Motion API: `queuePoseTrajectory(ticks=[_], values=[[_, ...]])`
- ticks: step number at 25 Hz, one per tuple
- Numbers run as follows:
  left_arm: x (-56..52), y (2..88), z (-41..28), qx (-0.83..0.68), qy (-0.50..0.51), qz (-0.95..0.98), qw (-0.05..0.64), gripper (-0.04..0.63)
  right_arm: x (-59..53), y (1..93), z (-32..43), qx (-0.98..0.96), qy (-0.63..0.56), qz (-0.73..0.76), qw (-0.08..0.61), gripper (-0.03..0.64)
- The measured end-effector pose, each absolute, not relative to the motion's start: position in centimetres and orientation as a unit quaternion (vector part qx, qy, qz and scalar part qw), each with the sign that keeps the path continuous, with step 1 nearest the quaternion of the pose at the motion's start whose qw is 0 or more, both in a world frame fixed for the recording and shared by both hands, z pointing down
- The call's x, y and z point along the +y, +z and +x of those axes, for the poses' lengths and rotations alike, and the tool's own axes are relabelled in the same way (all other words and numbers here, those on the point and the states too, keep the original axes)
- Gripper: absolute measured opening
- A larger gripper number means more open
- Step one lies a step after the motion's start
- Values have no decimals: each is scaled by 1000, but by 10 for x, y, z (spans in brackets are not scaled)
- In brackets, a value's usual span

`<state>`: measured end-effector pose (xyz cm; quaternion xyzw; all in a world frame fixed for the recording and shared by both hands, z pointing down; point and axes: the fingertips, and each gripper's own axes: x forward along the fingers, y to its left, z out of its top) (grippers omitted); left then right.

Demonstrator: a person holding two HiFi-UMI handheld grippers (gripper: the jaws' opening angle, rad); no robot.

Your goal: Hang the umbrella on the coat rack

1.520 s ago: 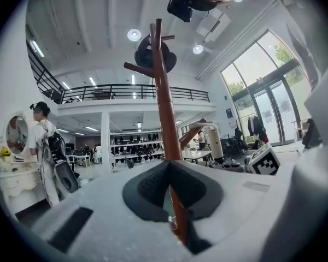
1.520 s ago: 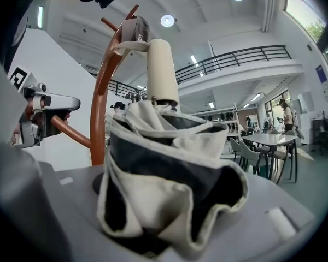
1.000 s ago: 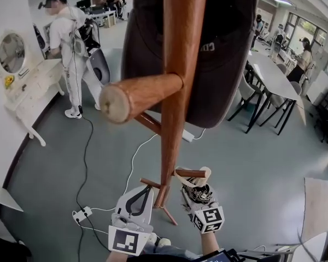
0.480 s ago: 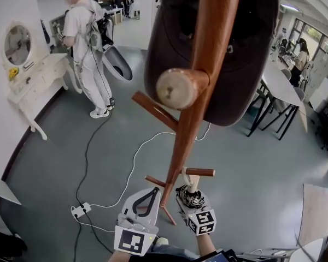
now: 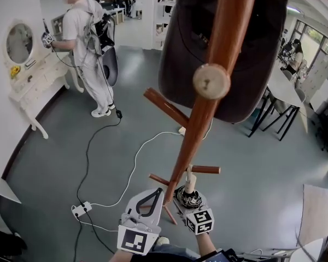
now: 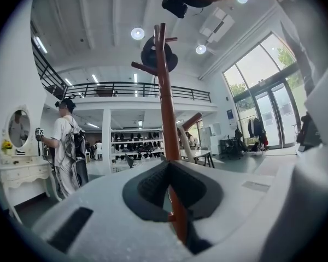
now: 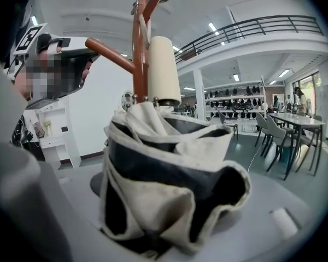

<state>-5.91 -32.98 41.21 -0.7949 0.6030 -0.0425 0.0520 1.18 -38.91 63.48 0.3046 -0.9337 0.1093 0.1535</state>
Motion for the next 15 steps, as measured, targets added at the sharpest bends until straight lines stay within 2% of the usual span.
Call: queuePoseTrajectory(ticks=[15], values=[[-319, 409, -63, 600, -25, -798, 47, 8, -369, 618, 8, -936, 96, 301, 158, 362]])
